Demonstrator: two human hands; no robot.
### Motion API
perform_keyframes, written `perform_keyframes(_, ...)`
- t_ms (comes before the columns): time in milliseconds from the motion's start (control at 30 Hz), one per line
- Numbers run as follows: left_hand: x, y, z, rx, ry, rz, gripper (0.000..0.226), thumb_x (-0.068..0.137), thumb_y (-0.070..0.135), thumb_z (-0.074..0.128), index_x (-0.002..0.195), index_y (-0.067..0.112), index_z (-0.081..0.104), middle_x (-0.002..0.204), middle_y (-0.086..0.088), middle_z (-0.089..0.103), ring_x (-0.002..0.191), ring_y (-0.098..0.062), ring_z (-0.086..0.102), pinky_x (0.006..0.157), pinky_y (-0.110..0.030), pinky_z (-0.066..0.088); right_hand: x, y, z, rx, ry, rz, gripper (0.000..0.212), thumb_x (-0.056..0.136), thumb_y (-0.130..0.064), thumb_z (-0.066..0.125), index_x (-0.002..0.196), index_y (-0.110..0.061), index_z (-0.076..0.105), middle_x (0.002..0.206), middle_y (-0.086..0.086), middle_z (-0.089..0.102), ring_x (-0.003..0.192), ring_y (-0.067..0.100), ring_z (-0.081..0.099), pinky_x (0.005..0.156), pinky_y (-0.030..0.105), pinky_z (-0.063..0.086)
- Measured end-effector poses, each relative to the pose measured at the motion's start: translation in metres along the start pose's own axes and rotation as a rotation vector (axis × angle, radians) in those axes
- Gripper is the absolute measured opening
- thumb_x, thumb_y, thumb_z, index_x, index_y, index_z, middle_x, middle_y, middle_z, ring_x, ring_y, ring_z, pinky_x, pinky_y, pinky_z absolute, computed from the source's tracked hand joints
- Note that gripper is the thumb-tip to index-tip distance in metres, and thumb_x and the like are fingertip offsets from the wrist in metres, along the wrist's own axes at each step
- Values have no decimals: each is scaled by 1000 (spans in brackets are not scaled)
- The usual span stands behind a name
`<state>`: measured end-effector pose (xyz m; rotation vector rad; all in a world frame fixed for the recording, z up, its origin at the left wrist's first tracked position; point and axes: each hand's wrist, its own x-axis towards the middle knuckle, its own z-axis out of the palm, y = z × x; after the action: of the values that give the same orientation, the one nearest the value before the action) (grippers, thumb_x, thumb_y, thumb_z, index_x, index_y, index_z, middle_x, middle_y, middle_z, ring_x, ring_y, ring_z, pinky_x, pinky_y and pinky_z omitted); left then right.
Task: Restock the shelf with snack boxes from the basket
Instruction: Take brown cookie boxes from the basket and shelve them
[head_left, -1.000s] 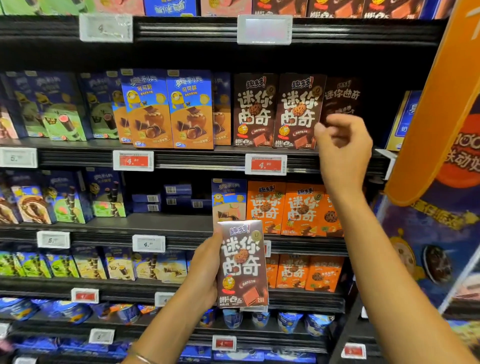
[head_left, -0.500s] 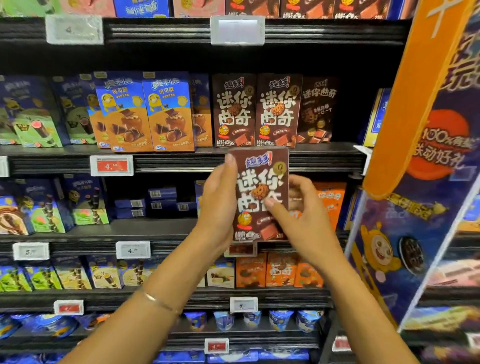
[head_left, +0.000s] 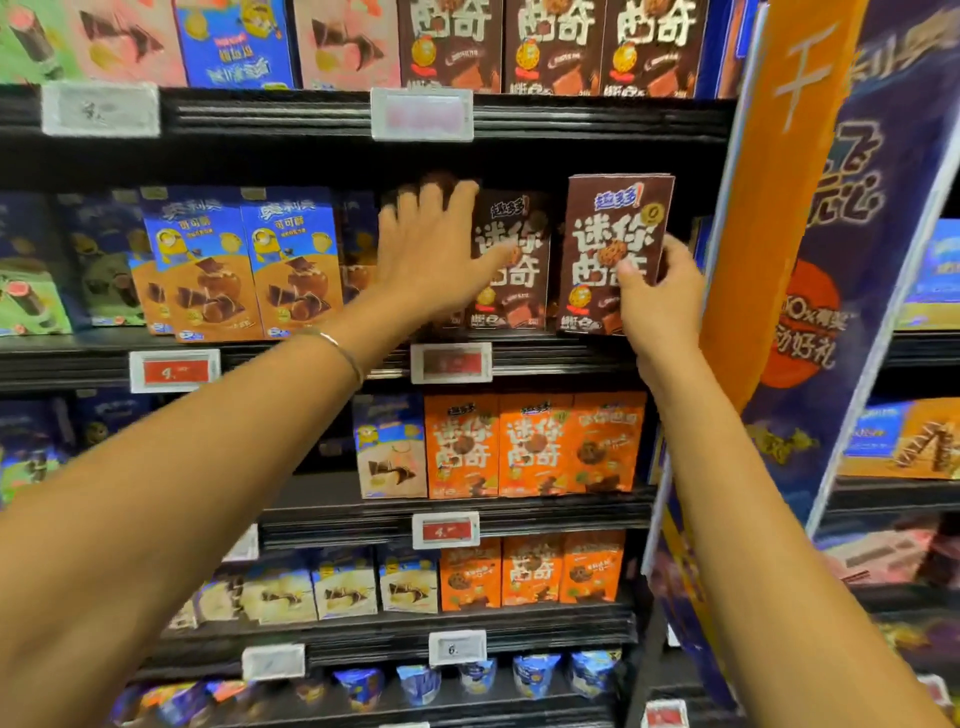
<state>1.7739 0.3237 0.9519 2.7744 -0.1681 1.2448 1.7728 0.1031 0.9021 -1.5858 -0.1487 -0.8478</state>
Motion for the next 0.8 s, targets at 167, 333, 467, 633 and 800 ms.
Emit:
perform_keyframes(167, 27, -6, -1, 72, -88, 42, 98, 89, 87, 41, 165, 27, 30, 163, -17, 42, 149, -44, 41, 120, -59, 33, 21, 16, 13, -81, -19, 107, 38, 104, -23, 51, 141, -18, 47, 131, 4, 59, 118, 21, 62, 98, 47, 55)
perform_keyframes(333, 43, -12, -1, 133, -153, 95, 103, 91, 90, 39, 171, 32, 10, 179, -8, 7, 163, -38, 10, 131, -56, 15, 34, 20, 17, -111, -56, 143, 30, 105, -18, 45, 134, -16, 47, 125, 5, 60, 112, 24, 63, 95, 48, 56)
perform_keyframes(467, 50, -11, -2, 143, -235, 92, 105, 90, 92, 35, 171, 30, 7, 178, -9, 13, 161, -40, 19, 130, -56, 21, 43, 19, 17, -34, -90, 210, 39, 99, -32, 58, 130, -14, 44, 116, 3, 64, 97, 18, 68, 70, 34, 58)
perform_keyframes(633, 51, -9, 0, 148, -265, 93, 102, 91, 91, 35, 166, 23, 25, 162, -14, 45, 144, -41, 47, 114, -54, 41, 51, 25, 17, 5, -155, 235, 69, 92, -47, 68, 144, -12, 39, 129, 2, 62, 104, 14, 65, 68, 25, 51)
perform_keyframes(800, 54, -7, 4, 153, -242, 105, 102, 90, 91, 36, 165, 22, 26, 147, -15, 56, 133, -42, 54, 112, -60, 41, 60, 27, 19, 17, -297, 246, 77, 90, -52, 68, 150, -12, 41, 145, 6, 57, 132, 24, 55, 111, 43, 44)
